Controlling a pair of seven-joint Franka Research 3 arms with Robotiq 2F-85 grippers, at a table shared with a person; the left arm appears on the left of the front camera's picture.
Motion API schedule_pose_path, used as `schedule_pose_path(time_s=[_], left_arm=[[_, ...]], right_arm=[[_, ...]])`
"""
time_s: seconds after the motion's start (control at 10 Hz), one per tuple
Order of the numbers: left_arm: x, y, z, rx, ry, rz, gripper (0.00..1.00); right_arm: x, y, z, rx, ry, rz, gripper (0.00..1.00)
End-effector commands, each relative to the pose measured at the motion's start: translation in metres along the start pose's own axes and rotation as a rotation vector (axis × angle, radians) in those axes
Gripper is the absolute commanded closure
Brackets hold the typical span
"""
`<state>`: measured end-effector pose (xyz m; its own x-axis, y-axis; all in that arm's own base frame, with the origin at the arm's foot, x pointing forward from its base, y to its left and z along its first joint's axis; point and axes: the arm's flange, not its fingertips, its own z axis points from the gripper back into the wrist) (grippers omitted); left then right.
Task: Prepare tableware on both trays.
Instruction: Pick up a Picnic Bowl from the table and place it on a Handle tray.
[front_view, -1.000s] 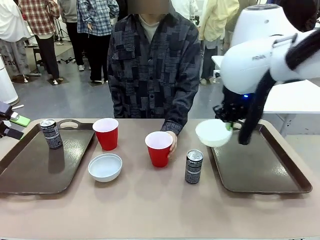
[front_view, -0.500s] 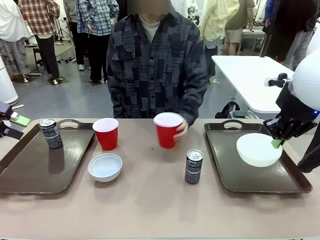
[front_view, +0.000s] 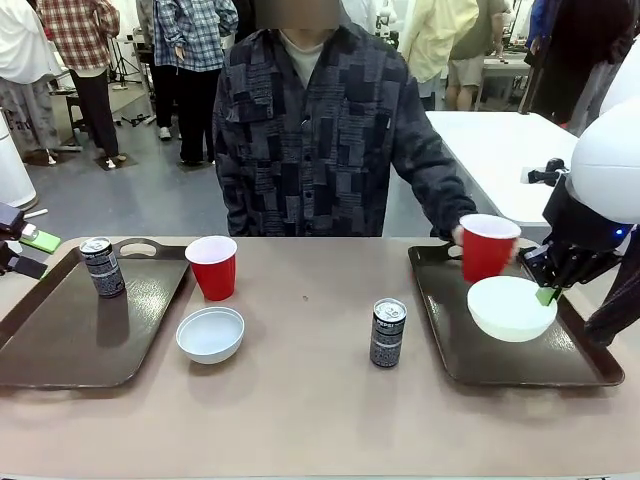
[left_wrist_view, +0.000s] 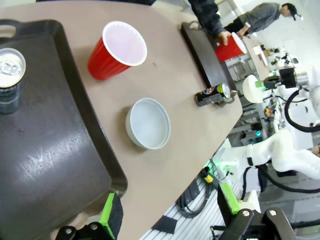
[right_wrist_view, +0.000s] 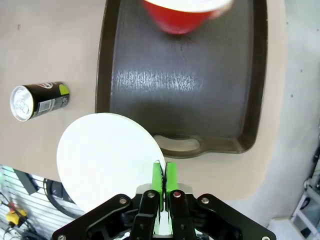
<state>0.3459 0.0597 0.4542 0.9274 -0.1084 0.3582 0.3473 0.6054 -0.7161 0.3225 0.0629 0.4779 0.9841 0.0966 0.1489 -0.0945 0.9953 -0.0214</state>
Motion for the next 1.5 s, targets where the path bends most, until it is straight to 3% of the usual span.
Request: schedule_pose_path(time_s=[0.0,0.5,0.8,1.1,1.4], left_arm=[[0.0,0.0,0.001,-0.001,-0.004,0.001,0.0],[0.0,0.0,0.001,-0.001,-0.004,0.001,0.0],[0.0,0.0,0.001,-0.001,-0.004,0.001,0.0],[0.0,0.0,0.001,-0.001,-0.004,0.001,0.0],[0.0,0.0,0.001,-0.001,-0.004,0.001,0.0]], right_arm=[[0.002,0.0,-0.003,-0.019,-0.006,-0.024,0.96],[0.0,-0.001,0.0,-0.006,0.0,-0.005,0.96],[0.047,-0.003,-0.05,0.035,-0.045,-0.026,0.96],[0.054,-0.014,-0.098,0.075,-0.002,0.005,0.96],[0.051,-0.016,-0.119,0.09,0.045,0.012,0.96]])
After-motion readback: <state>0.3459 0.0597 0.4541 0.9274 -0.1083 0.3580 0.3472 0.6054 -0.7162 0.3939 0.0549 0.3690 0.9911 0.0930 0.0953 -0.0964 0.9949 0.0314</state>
